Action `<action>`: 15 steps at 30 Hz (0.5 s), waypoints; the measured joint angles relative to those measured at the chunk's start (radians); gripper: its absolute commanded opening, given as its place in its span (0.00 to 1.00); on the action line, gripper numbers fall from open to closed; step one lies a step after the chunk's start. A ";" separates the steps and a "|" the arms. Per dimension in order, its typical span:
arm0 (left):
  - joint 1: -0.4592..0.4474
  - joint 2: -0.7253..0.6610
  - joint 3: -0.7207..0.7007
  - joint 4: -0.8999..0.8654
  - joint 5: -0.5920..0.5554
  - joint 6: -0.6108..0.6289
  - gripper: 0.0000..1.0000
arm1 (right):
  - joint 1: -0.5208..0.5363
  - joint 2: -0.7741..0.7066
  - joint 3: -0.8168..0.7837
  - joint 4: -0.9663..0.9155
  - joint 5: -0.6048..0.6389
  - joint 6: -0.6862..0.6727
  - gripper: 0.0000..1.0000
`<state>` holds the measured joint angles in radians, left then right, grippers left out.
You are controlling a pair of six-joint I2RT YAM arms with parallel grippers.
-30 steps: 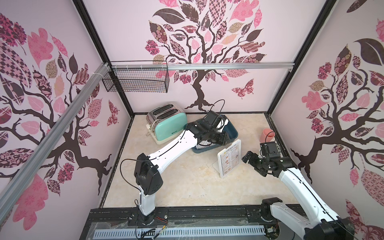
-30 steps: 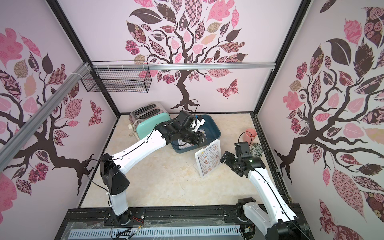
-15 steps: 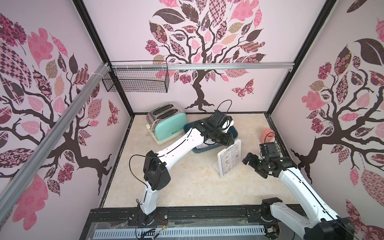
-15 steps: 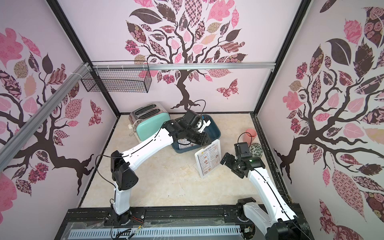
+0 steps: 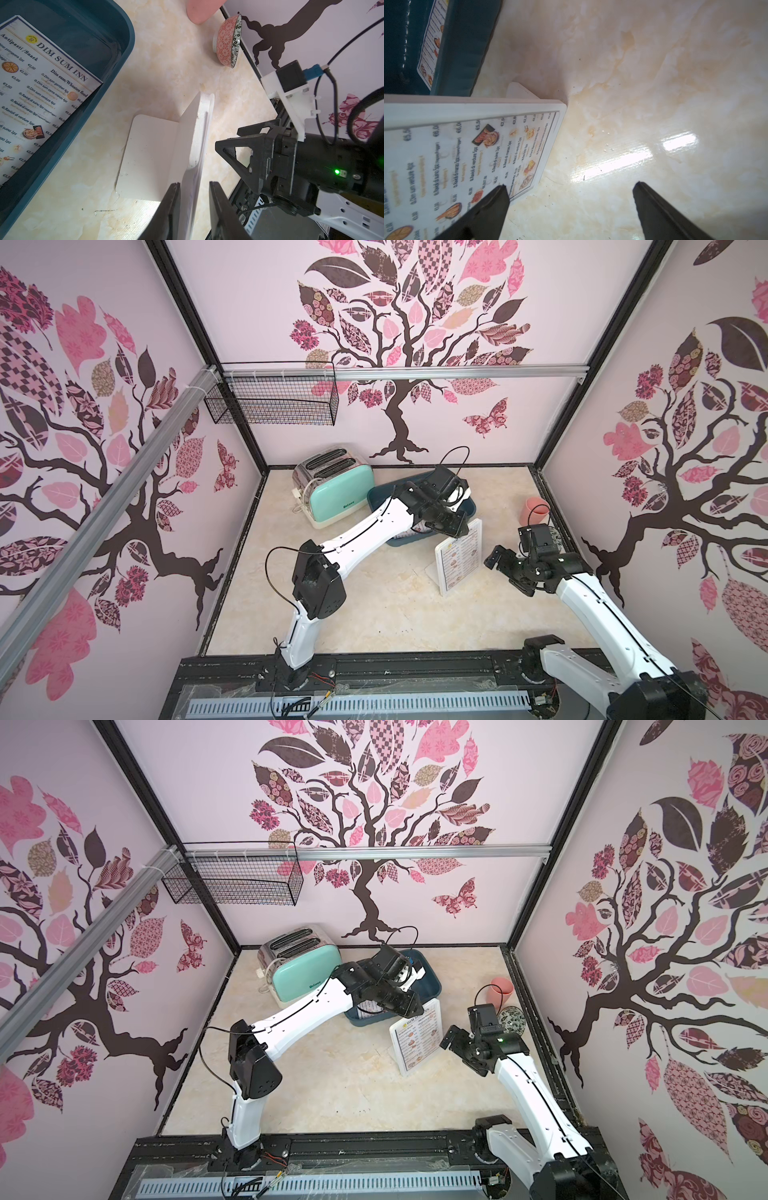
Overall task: Replace the menus in the menu holders
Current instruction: Take out the menu from the menu holder.
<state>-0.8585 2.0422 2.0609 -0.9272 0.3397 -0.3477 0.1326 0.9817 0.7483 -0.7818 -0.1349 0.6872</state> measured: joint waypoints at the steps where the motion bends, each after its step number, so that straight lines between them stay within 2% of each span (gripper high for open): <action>1: 0.000 0.002 0.000 -0.003 -0.004 0.002 0.30 | 0.000 0.000 0.000 0.000 0.000 0.000 1.00; 15: -0.004 0.003 0.006 -0.007 -0.017 0.021 0.14 | 0.000 0.000 0.000 0.000 -0.009 -0.007 1.00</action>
<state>-0.8627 2.0449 2.0666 -0.9340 0.3229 -0.3264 0.1326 0.9817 0.7483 -0.7815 -0.1436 0.6804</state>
